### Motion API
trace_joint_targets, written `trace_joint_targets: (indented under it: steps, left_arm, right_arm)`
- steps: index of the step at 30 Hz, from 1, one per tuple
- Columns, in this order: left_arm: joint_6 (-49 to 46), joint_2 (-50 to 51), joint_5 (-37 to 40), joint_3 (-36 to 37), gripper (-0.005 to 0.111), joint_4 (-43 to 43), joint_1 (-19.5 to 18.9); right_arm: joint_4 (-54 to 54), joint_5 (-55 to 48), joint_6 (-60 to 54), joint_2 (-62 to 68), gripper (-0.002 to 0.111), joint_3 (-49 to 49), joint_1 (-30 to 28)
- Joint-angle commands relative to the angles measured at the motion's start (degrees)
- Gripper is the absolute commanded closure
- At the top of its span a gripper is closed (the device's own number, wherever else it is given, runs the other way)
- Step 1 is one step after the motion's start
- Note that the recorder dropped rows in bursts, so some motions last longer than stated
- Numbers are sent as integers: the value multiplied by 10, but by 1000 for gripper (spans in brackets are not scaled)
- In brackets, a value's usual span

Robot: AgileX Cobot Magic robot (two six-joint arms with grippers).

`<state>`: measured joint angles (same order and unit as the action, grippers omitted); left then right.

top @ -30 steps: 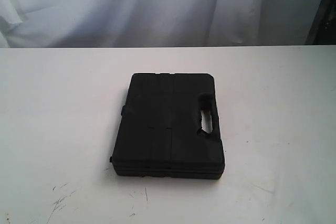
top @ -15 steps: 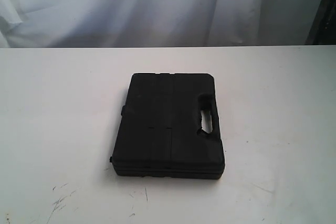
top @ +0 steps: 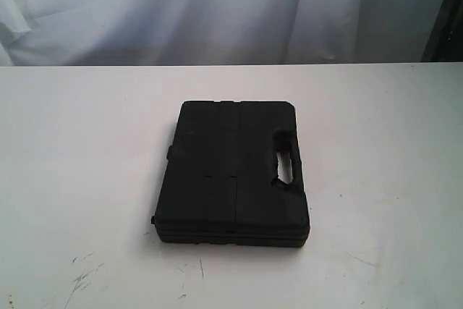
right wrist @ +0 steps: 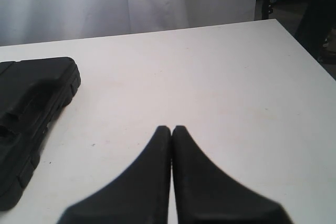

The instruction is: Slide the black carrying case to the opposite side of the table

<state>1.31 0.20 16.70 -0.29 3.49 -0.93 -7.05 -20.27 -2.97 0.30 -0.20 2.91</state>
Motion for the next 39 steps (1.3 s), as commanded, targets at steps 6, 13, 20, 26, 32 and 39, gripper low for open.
trace_joint_targets:
  steps: [6, 13, 20, 26, 32, 39]
  left_arm:
    - [-1, -2, -2, 3, 107, 0, -1]
    - [-1, -2, -2, 3, 107, 0, -1]
    - [-1, -2, -2, 3, 107, 0, -1]
    - [-1, -2, -2, 3, 107, 0, -1]
    - [-1, -2, -2, 3, 107, 0, -1]
    - [-1, -2, -2, 3, 107, 0, -1]
  right_arm:
    - [1, 5, 0, -3, 108, 2, 1]
    - [1, 5, 0, -3, 108, 2, 1]
    - [1, 5, 0, -3, 108, 2, 1]
    - [1, 60, 0, -3, 108, 2, 1]
    - [-34, 167, 0, -3, 108, 2, 1]
    - [-43, 240, -12, -3, 108, 2, 1]
